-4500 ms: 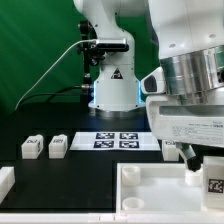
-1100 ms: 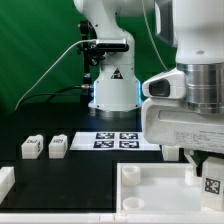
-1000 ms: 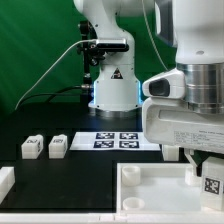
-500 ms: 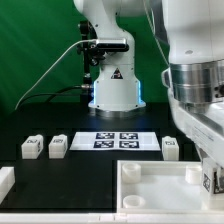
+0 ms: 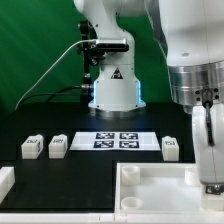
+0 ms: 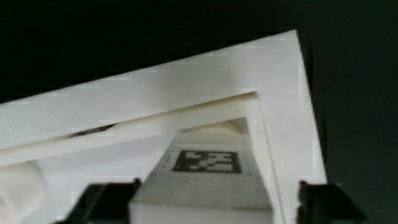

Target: Assemble one leg

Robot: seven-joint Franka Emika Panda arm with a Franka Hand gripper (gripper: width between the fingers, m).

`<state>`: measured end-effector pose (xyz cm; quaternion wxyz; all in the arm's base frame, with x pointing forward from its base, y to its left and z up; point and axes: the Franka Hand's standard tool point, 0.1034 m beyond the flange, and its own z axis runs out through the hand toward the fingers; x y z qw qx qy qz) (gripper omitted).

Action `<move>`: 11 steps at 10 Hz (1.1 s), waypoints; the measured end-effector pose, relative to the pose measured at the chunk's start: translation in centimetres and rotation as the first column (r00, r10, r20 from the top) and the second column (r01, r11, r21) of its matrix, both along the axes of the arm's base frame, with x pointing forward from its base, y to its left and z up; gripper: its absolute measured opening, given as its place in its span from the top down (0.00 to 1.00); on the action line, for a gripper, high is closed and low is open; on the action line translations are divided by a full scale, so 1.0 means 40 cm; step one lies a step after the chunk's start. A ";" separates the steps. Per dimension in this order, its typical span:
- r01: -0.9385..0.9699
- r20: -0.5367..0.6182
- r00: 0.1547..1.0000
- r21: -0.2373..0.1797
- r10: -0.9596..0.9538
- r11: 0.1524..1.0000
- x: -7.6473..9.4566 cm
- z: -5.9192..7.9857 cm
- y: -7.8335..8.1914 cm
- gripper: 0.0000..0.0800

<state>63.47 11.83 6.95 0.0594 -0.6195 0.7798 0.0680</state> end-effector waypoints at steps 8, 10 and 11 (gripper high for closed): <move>-0.835 0.101 0.538 -0.070 0.837 0.546 -0.015 -0.003 0.000 0.19; -0.939 0.085 0.317 -0.110 0.945 0.325 -0.014 0.000 0.003 0.19; -0.931 0.086 0.342 -0.106 0.936 0.350 -0.013 -0.001 0.000 0.34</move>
Offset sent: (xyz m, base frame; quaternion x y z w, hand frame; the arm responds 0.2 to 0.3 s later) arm -0.0024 0.0132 0.0038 -0.0556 0.0049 -0.4872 0.8715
